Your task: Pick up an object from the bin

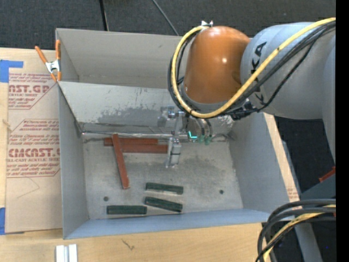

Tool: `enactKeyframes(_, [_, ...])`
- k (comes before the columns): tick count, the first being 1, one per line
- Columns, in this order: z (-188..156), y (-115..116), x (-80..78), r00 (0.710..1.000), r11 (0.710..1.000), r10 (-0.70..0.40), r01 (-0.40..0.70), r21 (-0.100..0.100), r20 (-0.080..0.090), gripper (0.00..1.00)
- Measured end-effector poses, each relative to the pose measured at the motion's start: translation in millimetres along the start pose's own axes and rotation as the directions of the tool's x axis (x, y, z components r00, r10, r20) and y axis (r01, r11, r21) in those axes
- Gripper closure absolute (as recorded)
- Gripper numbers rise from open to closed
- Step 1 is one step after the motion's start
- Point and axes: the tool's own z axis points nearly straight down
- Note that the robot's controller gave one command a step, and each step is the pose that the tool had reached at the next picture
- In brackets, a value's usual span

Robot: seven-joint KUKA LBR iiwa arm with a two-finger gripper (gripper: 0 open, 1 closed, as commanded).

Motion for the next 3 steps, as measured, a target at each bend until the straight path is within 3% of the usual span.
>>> enactKeyframes(1, [50,-6,0.9,1.000,1.000,-0.019,0.019,0.000,0.007,0.00])
enactKeyframes(2, [105,-23,-7.3,0.994,0.994,0.109,-0.109,0.000,0.002,0.00])
enactKeyframes(3, [129,-21,-0.6,0.980,0.980,0.200,-0.200,0.001,0.001,0.00])
